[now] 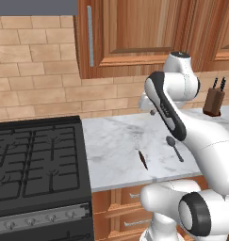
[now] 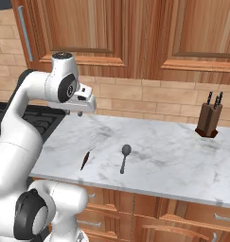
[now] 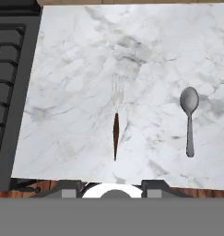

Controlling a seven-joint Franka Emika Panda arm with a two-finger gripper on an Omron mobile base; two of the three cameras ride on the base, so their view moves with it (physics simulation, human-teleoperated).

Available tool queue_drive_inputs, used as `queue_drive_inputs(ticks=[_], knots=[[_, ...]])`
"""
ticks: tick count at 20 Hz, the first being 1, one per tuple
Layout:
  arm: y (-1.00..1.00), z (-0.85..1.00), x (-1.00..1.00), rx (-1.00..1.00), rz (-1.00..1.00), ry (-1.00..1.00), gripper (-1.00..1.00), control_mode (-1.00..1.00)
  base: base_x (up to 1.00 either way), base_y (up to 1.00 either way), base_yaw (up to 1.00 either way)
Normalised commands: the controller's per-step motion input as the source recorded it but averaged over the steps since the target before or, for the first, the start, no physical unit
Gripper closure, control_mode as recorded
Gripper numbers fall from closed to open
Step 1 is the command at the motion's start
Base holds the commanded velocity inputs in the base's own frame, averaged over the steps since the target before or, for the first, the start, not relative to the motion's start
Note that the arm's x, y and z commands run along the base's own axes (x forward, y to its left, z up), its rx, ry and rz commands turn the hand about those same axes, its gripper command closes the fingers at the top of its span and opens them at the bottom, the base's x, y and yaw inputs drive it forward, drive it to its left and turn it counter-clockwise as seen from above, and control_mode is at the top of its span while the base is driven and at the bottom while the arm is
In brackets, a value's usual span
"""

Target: Take the fork and place it on the left side of the plate. Then take the spoon and place it on the right side of the plate. Make sure they're directly next to the plate.

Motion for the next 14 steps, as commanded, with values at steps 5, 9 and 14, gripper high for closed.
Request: queue_drive_inputs(ticks=[5, 9, 14], knots=[[0.16, -0.52, -0.27, -0.13, 0.0, -0.04, -1.0, -1.0, 0.0, 0.0, 0.0], [0.01, -0.99, -0.37, -0.07, 0.0, 0.0, -1.0, -1.0, 0.0, 0.0, 0.0], [-0.05, -0.62, 0.08, -0.01, -0.01, 0.07, -1.0, -1.0, 0.0, 0.0, 0.0]])
